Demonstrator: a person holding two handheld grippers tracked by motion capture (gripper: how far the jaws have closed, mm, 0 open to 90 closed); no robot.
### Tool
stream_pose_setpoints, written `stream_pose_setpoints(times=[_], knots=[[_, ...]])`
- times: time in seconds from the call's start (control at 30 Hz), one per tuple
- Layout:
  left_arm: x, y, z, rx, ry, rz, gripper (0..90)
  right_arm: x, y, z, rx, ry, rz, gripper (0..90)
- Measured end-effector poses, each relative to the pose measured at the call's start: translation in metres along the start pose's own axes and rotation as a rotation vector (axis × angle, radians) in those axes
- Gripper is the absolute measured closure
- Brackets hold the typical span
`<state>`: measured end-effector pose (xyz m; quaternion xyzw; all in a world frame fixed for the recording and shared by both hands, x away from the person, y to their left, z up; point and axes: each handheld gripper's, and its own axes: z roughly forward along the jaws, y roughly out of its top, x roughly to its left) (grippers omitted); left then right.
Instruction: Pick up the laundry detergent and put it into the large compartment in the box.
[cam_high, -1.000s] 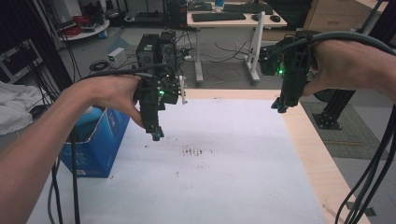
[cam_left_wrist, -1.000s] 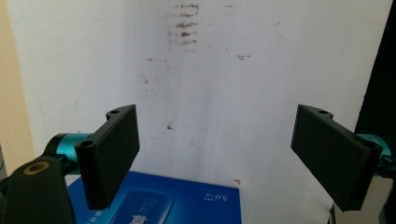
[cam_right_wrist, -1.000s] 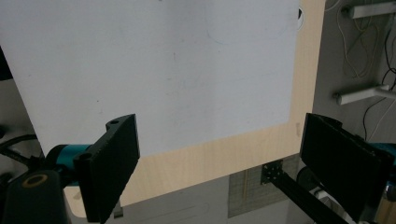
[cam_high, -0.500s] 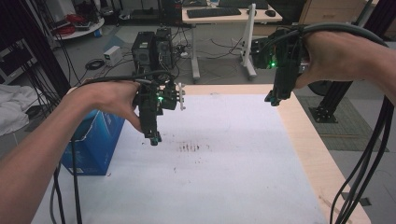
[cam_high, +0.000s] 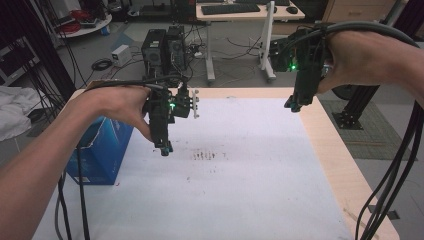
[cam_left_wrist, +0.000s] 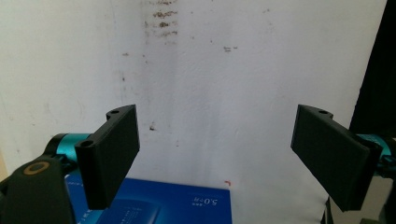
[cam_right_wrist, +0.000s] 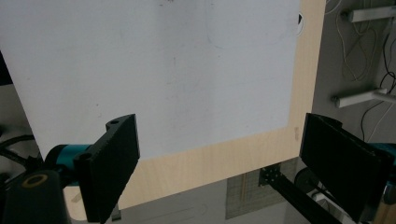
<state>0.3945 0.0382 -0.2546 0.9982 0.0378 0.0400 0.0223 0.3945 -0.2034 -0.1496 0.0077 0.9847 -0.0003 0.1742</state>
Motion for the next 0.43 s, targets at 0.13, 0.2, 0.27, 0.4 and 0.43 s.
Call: stream_pose_setpoints(times=[0.13,0.2,0.27,0.4,0.43], knots=[[-0.0001,-0.0004,0.0006,0.004,-0.003,-0.002,15.5,0.0008,0.0004,0.0001,0.008,0.000,0.006,11.3],[-0.0006,-0.0008,0.0008,0.005,-0.005,-0.003,15.5,0.0009,0.0004,0.0000,0.006,0.000,0.007,11.3],[-0.0011,-0.0011,0.0006,0.007,-0.006,-0.003,15.5,0.0009,0.0004,-0.0002,0.001,-0.002,0.002,11.3],[-0.0016,-0.0021,-0.0003,0.000,-0.003,-0.004,15.5,0.0019,0.0005,-0.0006,0.003,-0.004,-0.001,11.3],[-0.0014,-0.0026,-0.0006,-0.002,-0.005,-0.003,15.5,0.0021,0.0005,-0.0007,0.004,-0.004,0.000,11.3]])
